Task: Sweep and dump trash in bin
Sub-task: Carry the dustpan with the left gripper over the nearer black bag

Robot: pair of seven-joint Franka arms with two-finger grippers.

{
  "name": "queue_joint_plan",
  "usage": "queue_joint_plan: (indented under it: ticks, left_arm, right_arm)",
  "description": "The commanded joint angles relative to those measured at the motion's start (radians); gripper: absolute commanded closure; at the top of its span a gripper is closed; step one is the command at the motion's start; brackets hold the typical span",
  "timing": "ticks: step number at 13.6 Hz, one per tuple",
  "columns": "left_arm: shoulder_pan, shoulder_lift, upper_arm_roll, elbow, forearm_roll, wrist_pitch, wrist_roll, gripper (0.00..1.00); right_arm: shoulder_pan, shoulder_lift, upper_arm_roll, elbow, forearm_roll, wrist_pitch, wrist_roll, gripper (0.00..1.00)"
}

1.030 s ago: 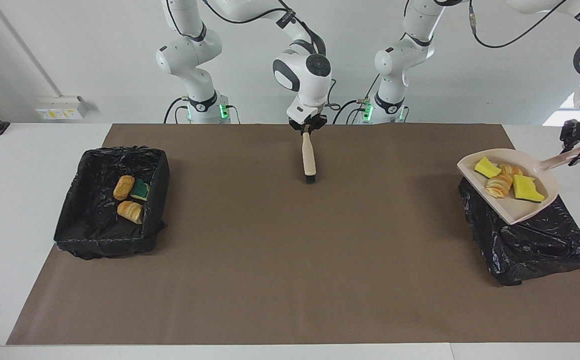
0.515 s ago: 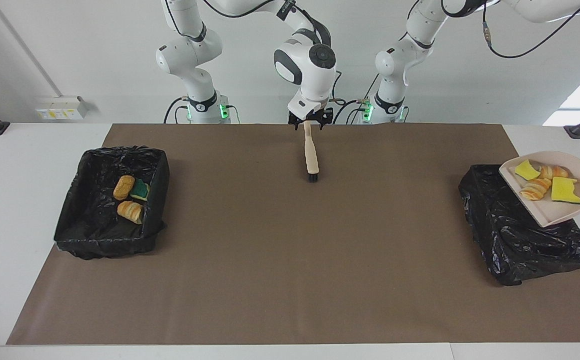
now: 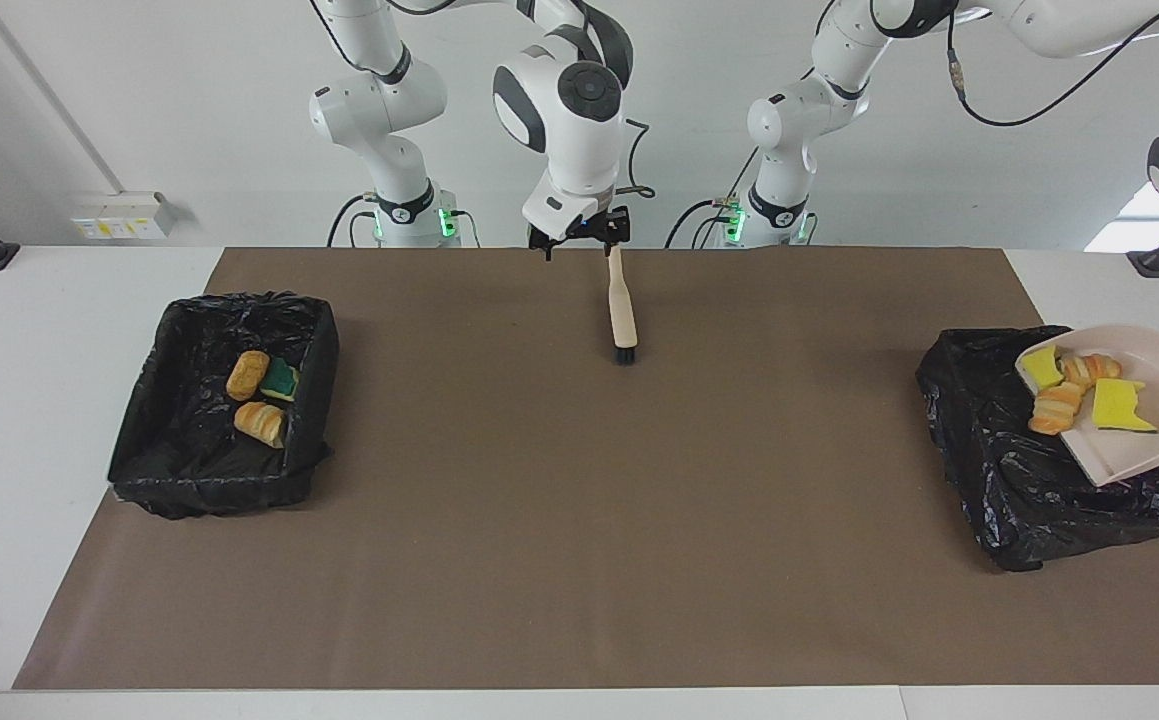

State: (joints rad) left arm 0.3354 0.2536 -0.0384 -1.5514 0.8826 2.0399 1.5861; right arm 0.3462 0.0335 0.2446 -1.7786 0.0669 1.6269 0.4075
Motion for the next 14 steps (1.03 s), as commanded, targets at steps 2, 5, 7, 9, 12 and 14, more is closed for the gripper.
queue_joint_plan:
  ticks: [2,5,7,9,12,14]
  left_arm:
    - [-0.038,-0.007,0.012,0.022,0.082,-0.02,-0.021,1.0]
    - [-0.058,-0.017,0.011,0.04,0.205,-0.018,-0.025,1.0]
    - [-0.088,-0.02,0.012,0.042,0.266,-0.021,-0.025,1.0]
    - [-0.101,-0.027,0.012,0.044,0.279,-0.026,-0.023,1.0]
    - [-0.096,-0.022,0.002,0.096,0.08,-0.003,-0.031,1.0]
    - [-0.096,-0.014,0.003,0.148,-0.101,-0.023,-0.029,1.0]
  right_arm:
    - [-0.163,-0.029,0.008,0.051,-0.019,-0.035,-0.252,0.0]
    - [-0.281,-0.03,0.008,0.082,-0.021,-0.033,-0.386,0.0]
    - [-0.34,-0.029,0.01,0.091,-0.021,-0.016,-0.397,0.0]
    - [-0.381,-0.021,0.01,0.091,-0.056,0.007,-0.395,0.0]
    - [-0.452,-0.023,-0.001,0.093,-0.065,0.045,-0.427,0.0]
    - [-0.426,-0.026,-0.086,0.093,-0.064,0.045,-0.464,0.0]
